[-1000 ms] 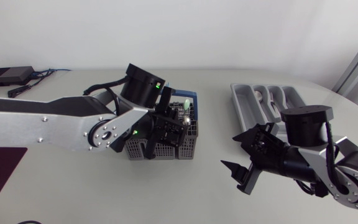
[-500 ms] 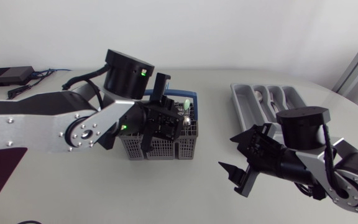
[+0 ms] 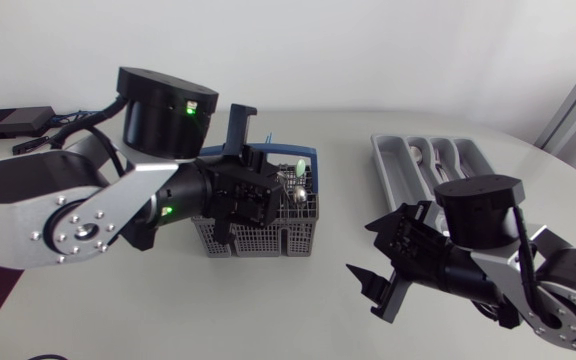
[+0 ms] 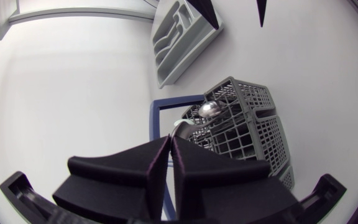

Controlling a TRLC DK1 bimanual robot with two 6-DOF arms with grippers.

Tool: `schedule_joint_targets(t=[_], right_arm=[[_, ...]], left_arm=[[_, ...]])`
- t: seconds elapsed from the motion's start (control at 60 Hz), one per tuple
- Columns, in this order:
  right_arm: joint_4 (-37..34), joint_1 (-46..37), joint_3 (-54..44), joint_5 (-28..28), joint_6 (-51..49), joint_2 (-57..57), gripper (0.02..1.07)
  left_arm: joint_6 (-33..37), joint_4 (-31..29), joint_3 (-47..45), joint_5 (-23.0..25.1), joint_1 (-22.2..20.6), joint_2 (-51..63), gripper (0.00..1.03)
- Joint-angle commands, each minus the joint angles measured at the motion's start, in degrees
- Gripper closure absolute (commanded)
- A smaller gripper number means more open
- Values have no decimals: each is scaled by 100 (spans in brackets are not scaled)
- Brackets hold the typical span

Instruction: Unload the cutlery basket into the drawer organizer.

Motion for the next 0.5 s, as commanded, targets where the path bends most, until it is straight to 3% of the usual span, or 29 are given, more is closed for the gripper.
schedule_joint_targets(t=[0.0,0.367,0.483], right_arm=[[-111,84,65,82,157,-125,16],[-331,189,-6,293,228,-652,16],[-348,330,-50,574,254,-995,16]], left_arm=[[181,55,-157,-55,-110,-255,93],[120,-77,-341,-372,-321,-941,92],[-267,-297,-254,-574,-505,-1081,92]])
